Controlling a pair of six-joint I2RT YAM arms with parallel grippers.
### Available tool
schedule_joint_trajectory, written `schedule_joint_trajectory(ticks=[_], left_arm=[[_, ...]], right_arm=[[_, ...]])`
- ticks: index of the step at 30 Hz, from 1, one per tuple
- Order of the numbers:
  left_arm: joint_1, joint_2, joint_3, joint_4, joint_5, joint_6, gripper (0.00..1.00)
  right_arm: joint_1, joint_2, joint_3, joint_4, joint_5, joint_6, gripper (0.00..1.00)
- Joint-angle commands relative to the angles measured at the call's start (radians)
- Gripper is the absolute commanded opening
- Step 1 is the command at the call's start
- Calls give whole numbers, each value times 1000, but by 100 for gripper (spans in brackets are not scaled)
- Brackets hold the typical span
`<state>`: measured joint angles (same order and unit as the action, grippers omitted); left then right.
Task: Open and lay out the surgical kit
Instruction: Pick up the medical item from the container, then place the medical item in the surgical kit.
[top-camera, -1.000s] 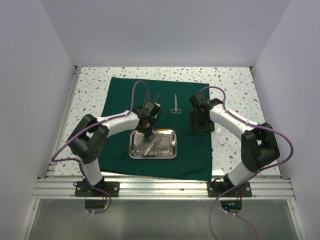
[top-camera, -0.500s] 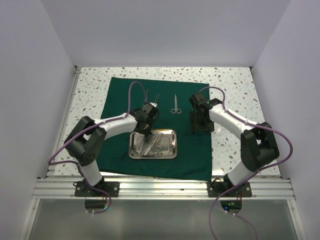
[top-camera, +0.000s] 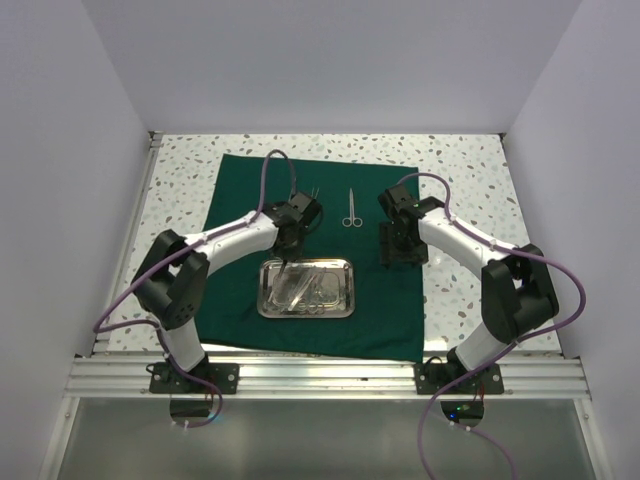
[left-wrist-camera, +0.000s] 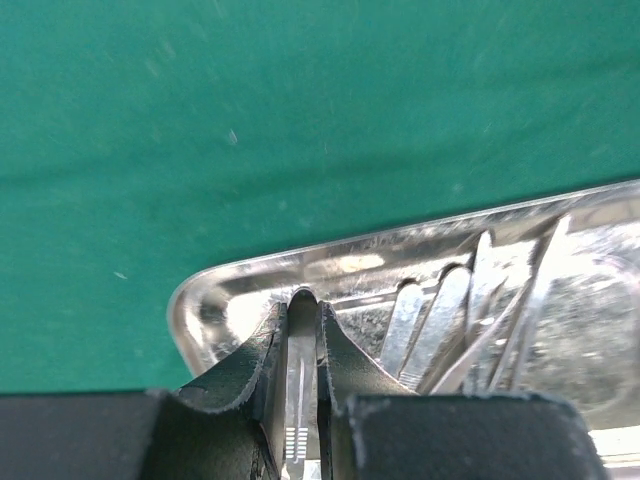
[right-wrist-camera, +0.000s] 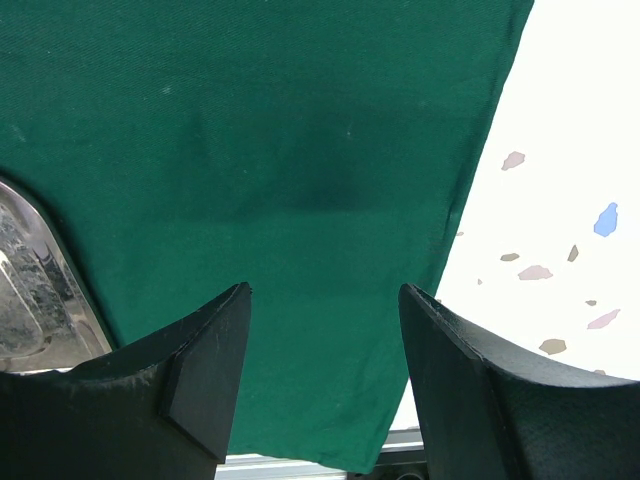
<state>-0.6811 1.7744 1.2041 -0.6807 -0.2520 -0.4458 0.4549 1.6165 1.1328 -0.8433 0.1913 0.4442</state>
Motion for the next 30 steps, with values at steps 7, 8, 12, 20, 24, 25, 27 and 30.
schedule_joint_trajectory(ticks=[7,8,12,20,24,25,27,30], left_arm=[[58,-20,155,-68,-115,73,0],[78,-7,188,-68,-116,93,0],[178,68,322,-59,-115,159,0],[311,275,549,81,-98,271,0],[351,362,569,187,-104,283,0],[365,399,593,199,-105,283,0],[380,422,604,237,-105,277,15],[402,447,624,270,-112,280,67]], right_arm=[[-2,-4,13,10,0,-15,65],[-4,-4,12,6,0,-18,65],[-2,-9,9,-3,7,-22,65],[-2,-12,13,-26,13,-19,65],[-1,-21,42,-39,-30,-15,65],[1,-30,47,-39,-52,-15,64],[16,-59,59,-19,-105,-25,64],[77,-96,74,15,-188,-25,64]])
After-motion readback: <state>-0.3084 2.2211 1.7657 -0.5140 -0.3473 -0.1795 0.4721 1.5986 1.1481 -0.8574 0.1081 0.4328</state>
